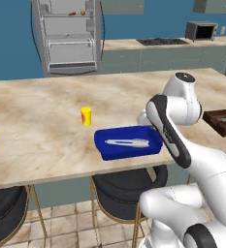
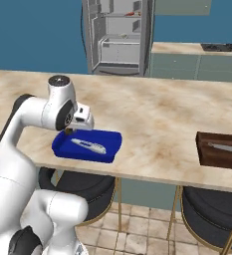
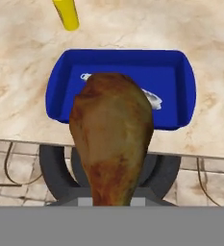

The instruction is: Gather the carrot and onion from the fridge and place them on a tray on the dining counter. Then gather the chicken drumstick and fish from the fridge and place them on the other tray.

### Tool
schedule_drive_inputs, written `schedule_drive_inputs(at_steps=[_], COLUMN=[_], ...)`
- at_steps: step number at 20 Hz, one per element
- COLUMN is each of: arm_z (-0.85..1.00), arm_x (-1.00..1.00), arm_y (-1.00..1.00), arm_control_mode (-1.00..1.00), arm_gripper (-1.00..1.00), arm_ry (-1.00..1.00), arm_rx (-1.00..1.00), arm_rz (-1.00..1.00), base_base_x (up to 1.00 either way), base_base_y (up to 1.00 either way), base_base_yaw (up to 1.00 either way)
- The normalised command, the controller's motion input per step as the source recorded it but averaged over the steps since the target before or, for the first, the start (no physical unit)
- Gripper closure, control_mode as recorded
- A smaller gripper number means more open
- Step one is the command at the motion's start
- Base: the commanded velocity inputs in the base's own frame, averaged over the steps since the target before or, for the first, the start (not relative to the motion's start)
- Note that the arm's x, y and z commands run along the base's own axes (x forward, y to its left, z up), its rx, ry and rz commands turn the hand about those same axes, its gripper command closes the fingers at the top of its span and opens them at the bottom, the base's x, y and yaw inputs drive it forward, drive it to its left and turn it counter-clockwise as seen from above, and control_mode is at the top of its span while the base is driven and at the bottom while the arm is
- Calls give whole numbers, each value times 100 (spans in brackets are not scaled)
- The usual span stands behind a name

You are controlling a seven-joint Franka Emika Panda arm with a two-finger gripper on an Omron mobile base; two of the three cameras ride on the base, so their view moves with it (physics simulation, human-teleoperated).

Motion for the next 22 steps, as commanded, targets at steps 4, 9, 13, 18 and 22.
schedule_drive_inputs(at_steps=[4,9,13,18,22], arm_z=[-41,-49,-46,-44,-27], arm_x=[57,34,32,45,51], arm_y=[0,-1,-1,-2,-8], arm_control_mode=[-100,-100,-100,-100,-100], arm_gripper=[100,100,100,100,100], arm_ry=[6,1,0,0,0], arm_rx=[0,0,0,0,0], arm_rz=[0,0,0,0,0], base_base_x=[0,0,0,0,0], base_base_y=[0,0,0,0,0], base_base_yaw=[0,0,0,0,0])
